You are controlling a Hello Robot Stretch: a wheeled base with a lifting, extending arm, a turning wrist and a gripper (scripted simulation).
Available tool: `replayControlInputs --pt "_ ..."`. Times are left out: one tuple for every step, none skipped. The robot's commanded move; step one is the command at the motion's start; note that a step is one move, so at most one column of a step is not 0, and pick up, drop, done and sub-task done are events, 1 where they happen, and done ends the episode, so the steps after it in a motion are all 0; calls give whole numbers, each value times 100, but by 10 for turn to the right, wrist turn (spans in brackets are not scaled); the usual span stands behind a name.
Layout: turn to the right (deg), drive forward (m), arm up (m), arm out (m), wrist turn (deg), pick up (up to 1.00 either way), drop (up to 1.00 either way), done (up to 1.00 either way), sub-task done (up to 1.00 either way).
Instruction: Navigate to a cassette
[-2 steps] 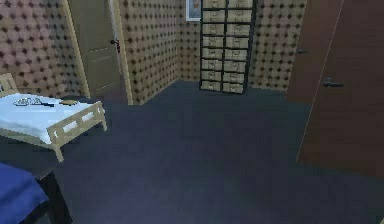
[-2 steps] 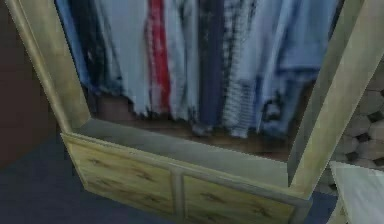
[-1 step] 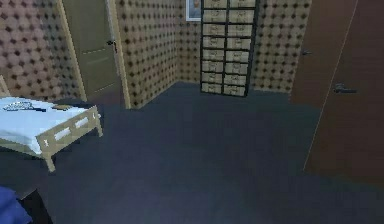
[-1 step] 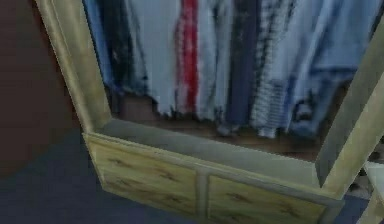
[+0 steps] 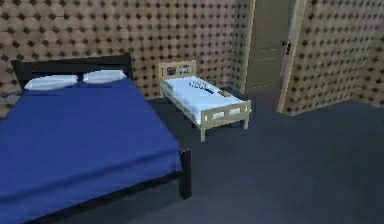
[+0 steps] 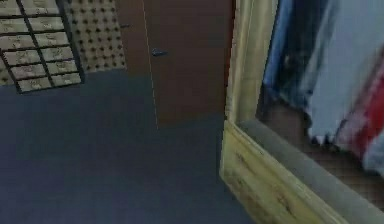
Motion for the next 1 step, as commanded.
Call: replayControlInputs --pt "-390 0 0 0 0 0 0 0 0"
